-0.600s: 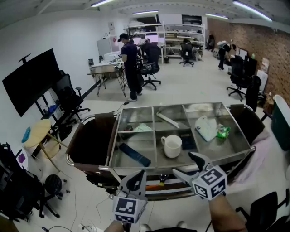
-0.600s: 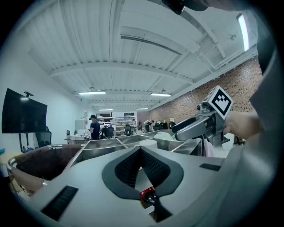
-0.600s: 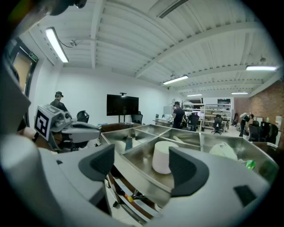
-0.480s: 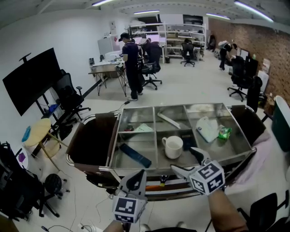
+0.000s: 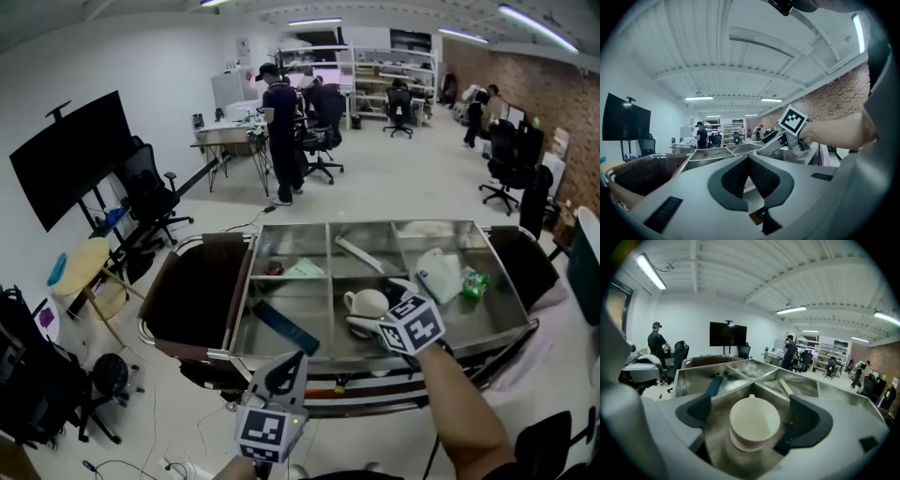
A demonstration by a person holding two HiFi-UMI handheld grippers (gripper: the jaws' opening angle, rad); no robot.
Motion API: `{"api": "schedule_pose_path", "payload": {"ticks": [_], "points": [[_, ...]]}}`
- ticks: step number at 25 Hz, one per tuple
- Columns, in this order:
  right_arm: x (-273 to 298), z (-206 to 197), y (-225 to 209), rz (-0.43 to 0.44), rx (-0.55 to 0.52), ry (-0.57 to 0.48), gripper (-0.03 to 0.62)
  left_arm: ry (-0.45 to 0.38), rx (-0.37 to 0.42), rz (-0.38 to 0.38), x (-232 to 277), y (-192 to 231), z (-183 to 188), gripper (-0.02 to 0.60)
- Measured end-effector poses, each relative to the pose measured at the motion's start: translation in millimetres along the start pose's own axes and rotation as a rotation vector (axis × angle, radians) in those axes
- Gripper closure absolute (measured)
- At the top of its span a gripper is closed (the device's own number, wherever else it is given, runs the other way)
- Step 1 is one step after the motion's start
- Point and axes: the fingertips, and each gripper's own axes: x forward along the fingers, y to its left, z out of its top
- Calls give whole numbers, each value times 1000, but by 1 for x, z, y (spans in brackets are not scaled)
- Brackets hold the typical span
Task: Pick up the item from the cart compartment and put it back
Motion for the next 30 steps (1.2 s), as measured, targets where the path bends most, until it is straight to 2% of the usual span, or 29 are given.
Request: {"api": "schedule_pose_path", "payload": {"ticks": [15, 16, 17, 19, 30], "points": [[53, -37, -4, 118, -48, 225, 49, 18, -16, 20, 13, 12, -9, 581], [55, -39, -3, 127, -53, 237, 54, 20, -18, 21, 13, 12, -9, 581], [55, -40, -2, 136, -56, 243, 86, 21, -19, 22, 13, 12, -8, 581], [55, -39, 2, 147, -59, 243, 140, 21, -16, 25, 11, 12, -9, 581], [45, -28, -3, 114, -27, 182, 141, 18, -15, 31, 6, 14, -9, 581]]}}
